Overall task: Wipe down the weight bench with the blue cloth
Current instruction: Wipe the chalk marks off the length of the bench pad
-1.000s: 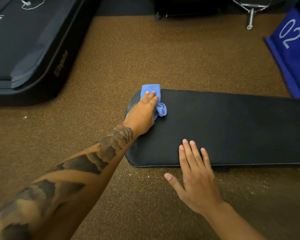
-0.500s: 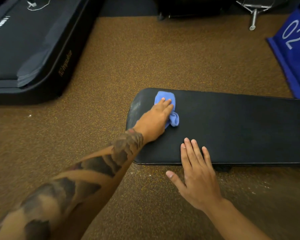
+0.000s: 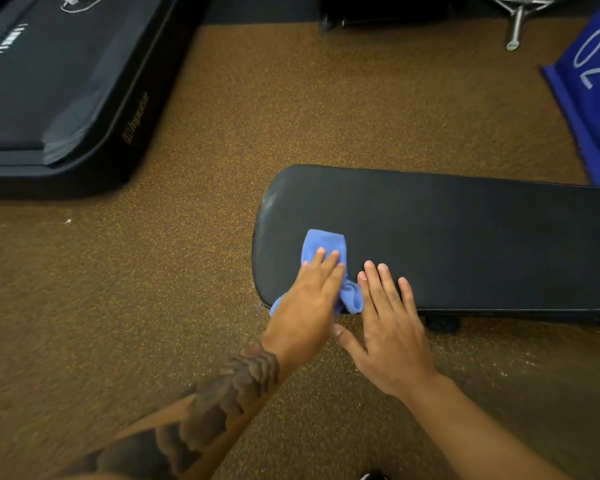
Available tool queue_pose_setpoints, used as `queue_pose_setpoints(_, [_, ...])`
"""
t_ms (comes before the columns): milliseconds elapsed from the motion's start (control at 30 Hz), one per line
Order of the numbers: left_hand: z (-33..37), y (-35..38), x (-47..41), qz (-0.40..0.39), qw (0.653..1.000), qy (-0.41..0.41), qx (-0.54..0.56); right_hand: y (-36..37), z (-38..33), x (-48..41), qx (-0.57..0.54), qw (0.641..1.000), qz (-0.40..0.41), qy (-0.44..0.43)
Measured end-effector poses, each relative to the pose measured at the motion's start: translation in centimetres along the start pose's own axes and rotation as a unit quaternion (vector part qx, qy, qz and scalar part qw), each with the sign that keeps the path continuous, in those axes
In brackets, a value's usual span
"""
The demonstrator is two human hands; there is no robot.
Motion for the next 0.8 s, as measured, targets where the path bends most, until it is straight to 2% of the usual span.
queue_pose_setpoints(133, [-2.5,-0.3,-3.9,-0.019,1.0,0.02,0.013,0.1,0.0,-0.1,0.014,1.0,-0.001,-0.004])
queue_pose_setpoints(200, [-4.4,-1.1,-4.8,-0.017,1.0,-0.011,0.01,0.0,0.0,0.0,0.021,1.0,0.001,-0.004])
queue_pose_setpoints(300, [-6.5,-2.1,-3.5,0.028,0.997,-0.077,0.017,0.0,0.0,0.0,0.02,1.0,0.003,-0.005])
queue_pose_setpoints(467, [-3.3,-2.0,1.1,0.088,0.985,-0.139,0.044,-0.3,-0.1,0.1,0.019,1.0,-0.002,-0.001])
queue_pose_setpoints(600, [-1.2,-0.6,0.5,0.053,0.994,-0.09,0.038,-0.2,-0.1,0.0,0.01,1.0,-0.004,-0.003])
queue_pose_setpoints(700, [-1.3,0.3,-2.6,0.025,0.999,-0.026,0.029,0.0,-0.2,0.0,0.012,1.0,0.0,-0.005])
queue_pose_setpoints(800, [-2.5,-0.1,-5.4,0.011,1.0,-0.001,0.027,0.2,-0.2,0.0,0.017,1.0,0.001,-0.004])
Point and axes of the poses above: each hand's wrist, its own x-axis away from the middle knuckle, its own y-axis out of the palm, z = x × y, the point moved 1 cm from there along -x, towards the middle knuckle, and after that the axes turned 2 degrees about y, right-handed, at the moved point
